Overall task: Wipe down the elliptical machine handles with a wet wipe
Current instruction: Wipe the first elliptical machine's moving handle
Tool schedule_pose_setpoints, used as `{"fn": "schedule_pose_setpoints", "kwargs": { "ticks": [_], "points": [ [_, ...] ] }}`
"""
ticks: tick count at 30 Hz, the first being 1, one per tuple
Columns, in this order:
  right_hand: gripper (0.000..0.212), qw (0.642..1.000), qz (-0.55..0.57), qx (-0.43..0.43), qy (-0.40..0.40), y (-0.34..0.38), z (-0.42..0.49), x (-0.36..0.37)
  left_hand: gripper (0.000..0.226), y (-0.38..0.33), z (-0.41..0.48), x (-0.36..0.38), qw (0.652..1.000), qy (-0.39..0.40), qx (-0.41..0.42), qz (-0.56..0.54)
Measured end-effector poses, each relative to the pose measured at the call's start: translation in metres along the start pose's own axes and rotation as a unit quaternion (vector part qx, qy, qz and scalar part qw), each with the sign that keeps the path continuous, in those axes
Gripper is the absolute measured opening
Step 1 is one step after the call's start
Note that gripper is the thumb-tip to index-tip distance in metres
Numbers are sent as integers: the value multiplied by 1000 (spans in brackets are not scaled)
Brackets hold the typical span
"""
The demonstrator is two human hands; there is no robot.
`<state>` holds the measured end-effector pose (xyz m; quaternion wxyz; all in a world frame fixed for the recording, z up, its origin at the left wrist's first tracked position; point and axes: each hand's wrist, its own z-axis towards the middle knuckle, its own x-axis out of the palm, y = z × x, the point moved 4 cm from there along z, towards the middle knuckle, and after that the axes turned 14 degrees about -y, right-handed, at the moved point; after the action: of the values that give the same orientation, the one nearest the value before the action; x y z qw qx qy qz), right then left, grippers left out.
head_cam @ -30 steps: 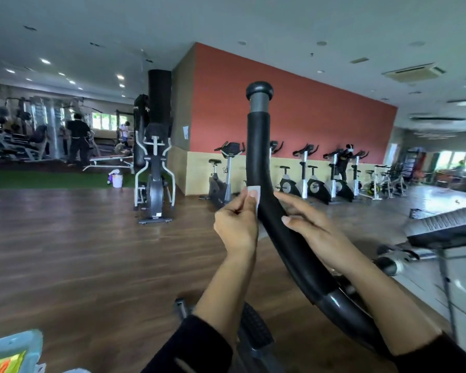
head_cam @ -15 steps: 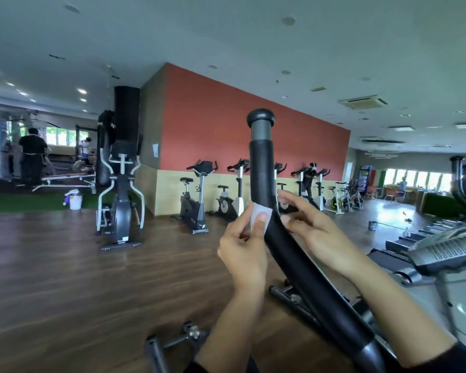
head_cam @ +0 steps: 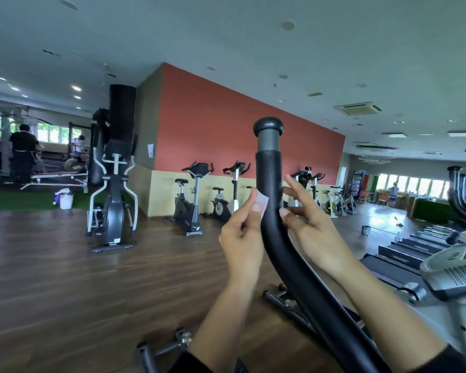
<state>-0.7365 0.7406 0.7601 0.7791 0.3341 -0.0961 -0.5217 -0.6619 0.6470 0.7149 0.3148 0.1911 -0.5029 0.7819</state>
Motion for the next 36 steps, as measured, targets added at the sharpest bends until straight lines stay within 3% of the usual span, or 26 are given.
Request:
{"fn": "schedule_pose_setpoints", "kwargs": {
  "ticks": [10, 16, 24, 36],
  "points": [
    [57, 996, -54, -27, -66, 13, 9, 12, 27, -8, 66, 36, 983, 114, -56, -136],
    [56, 992, -75, -13, -96, 18, 1, 11, 25, 14, 51, 17, 966, 155, -73, -195],
    [53, 981, -128, -4, -148, 25, -7, 16, 28, 7, 76, 46, 963, 142, -48, -224],
    [52, 973, -183, 20, -137, 26, -30, 9, 26, 19, 60, 28, 972, 141, -17, -189]
  ]
}}
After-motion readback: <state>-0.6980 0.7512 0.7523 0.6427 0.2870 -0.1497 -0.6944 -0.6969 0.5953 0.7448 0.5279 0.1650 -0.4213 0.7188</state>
